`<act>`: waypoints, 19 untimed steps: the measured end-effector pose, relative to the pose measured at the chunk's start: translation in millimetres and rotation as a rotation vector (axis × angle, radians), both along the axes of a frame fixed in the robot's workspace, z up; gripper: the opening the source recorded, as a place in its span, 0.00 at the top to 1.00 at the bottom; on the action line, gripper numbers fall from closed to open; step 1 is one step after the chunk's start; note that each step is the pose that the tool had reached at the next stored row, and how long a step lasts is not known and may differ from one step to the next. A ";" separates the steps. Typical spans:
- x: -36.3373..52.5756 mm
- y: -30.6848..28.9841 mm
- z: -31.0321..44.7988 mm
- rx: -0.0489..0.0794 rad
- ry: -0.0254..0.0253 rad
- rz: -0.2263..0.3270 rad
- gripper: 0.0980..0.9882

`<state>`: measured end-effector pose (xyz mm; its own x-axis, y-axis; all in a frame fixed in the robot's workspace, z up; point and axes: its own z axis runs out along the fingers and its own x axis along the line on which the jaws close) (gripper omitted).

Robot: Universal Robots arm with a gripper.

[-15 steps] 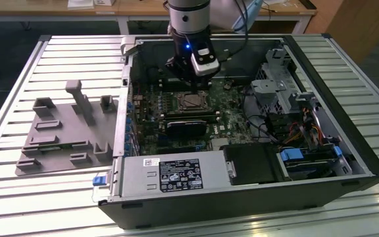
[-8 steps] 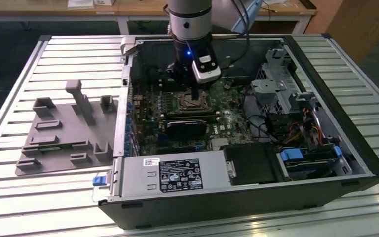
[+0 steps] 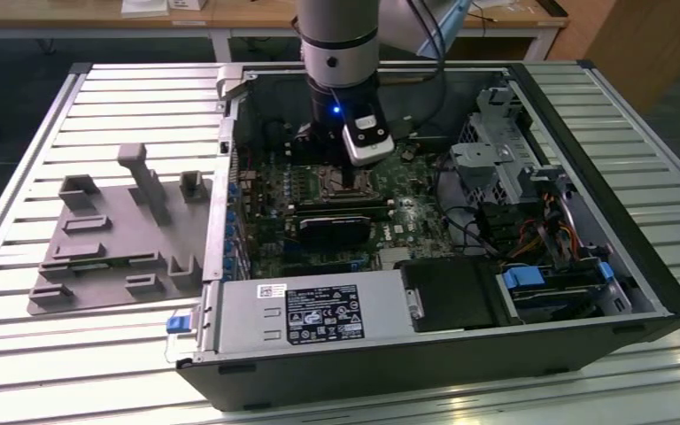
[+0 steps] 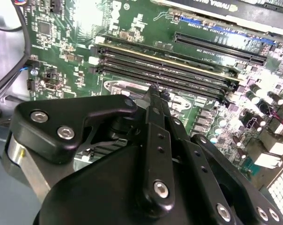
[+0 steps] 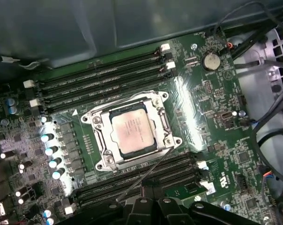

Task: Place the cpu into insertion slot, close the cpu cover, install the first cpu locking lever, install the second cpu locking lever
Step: 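Install the second cpu locking lever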

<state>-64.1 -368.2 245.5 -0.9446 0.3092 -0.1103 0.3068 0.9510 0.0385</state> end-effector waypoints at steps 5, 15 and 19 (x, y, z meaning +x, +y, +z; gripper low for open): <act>-4.3 -4.4 -2.4 0.048 -0.0001 0.000 1.00; -10.9 -18.2 -9.5 0.119 0.0000 0.000 1.00; -13.2 -24.7 -12.9 0.143 0.0001 0.000 1.00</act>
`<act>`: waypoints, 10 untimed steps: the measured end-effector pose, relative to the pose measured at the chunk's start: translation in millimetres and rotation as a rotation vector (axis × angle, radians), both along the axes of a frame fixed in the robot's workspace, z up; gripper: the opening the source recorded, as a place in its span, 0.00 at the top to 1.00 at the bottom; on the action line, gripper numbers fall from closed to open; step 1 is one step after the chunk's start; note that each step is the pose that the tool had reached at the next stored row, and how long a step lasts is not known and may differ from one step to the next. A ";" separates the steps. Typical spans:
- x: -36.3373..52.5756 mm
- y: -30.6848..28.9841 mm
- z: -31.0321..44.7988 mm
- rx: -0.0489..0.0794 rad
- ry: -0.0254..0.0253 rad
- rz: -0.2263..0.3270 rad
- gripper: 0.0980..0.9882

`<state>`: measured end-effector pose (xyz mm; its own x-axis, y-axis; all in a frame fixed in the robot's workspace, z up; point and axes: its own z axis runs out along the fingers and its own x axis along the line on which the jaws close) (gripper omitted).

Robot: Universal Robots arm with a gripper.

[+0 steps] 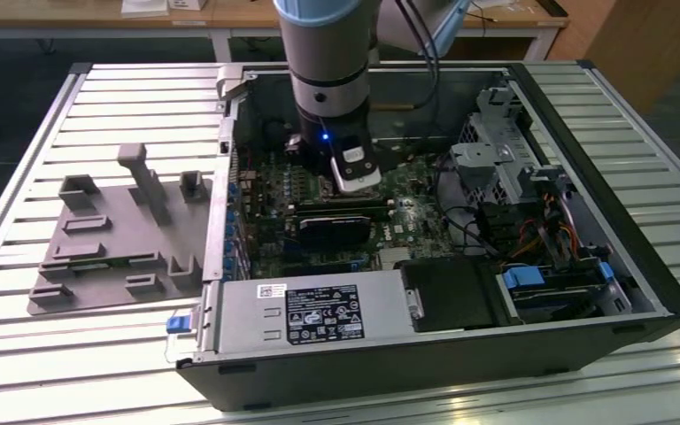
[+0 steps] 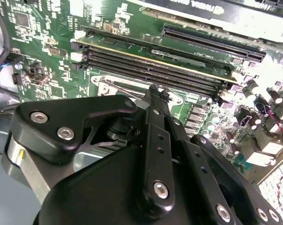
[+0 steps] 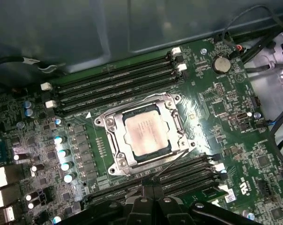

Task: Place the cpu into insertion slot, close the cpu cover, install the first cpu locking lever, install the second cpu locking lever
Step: 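Install the second cpu locking lever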

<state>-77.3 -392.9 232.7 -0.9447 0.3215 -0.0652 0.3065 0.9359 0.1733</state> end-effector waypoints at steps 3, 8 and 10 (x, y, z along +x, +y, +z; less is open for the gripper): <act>-3.0 -2.6 -1.8 0.028 0.0000 0.001 1.00; -7.7 -7.1 -6.4 0.060 -0.0001 0.003 1.00; -8.7 -9.8 -9.6 0.064 0.0000 0.003 1.00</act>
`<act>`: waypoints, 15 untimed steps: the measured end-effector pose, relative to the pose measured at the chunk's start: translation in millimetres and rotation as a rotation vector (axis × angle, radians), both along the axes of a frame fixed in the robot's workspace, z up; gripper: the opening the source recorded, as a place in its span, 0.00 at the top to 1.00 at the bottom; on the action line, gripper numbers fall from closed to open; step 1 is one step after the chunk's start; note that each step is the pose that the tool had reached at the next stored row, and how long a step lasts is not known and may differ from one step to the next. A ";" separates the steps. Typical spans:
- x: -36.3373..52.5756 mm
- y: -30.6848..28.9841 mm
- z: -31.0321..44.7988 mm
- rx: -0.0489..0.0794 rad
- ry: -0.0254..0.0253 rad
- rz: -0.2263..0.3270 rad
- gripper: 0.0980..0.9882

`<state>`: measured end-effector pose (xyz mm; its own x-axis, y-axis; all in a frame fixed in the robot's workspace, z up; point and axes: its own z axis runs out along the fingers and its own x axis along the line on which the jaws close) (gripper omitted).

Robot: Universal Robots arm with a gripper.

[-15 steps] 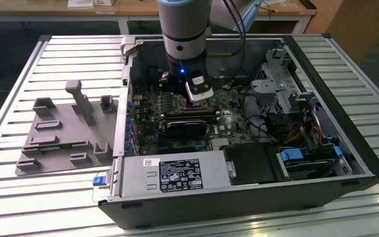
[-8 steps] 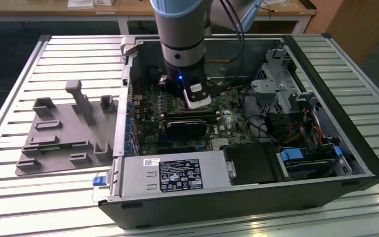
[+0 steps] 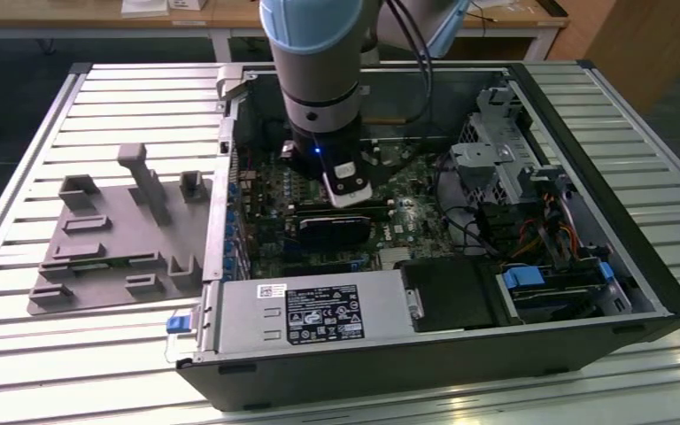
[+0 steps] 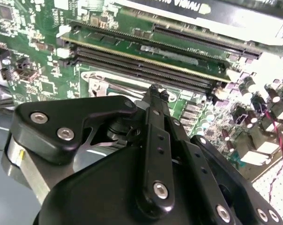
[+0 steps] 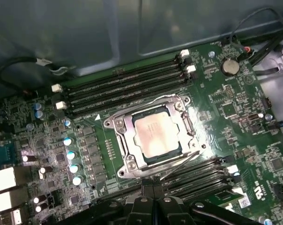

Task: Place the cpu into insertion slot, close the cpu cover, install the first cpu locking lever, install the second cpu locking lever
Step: 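Install the second cpu locking lever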

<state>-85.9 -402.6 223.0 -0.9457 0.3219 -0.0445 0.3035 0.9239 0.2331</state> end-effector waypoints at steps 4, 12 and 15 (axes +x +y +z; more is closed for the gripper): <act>-0.6 -2.9 -7.3 0.004 -0.0001 0.001 1.00; -7.4 -3.2 -16.0 0.044 -0.0002 0.009 1.00; -9.8 -3.1 -18.8 0.057 -0.0008 0.019 1.00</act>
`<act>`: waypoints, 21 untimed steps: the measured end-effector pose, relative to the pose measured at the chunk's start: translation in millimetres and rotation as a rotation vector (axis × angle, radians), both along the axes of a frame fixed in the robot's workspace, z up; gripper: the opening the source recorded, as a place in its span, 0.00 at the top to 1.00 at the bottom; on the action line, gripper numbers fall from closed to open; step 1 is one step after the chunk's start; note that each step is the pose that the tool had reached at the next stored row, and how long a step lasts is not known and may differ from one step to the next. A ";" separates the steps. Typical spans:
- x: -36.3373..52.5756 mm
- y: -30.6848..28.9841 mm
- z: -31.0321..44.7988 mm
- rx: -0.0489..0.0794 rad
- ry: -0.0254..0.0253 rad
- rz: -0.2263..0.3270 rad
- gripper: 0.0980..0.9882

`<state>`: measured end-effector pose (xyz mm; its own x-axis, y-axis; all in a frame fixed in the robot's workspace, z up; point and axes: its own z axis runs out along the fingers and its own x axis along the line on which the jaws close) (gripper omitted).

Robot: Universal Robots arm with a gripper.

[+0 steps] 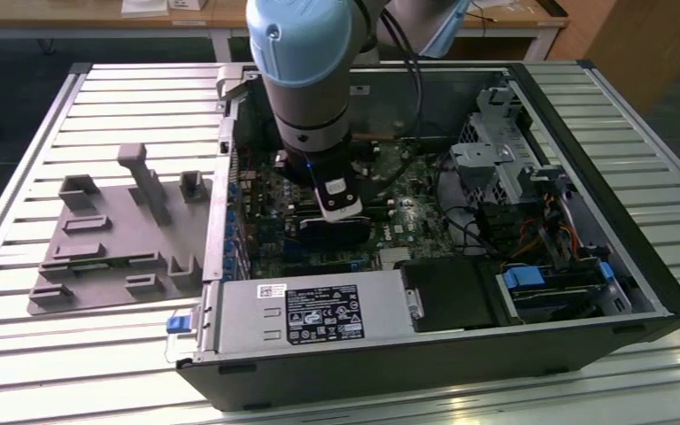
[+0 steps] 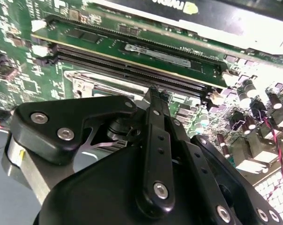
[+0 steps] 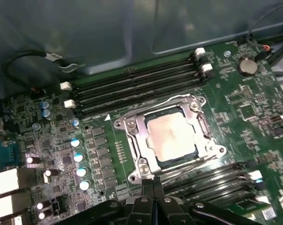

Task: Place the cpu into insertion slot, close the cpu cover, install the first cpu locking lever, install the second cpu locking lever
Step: 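Install the second cpu locking lever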

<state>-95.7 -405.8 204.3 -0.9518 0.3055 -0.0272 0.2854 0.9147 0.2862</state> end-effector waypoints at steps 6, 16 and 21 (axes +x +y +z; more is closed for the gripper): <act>-4.0 0.0 -6.6 0.018 -0.0010 0.013 1.00; -4.8 4.0 -10.5 0.020 -0.0010 0.015 1.00; -4.8 5.5 -11.4 0.020 -0.0008 0.015 1.00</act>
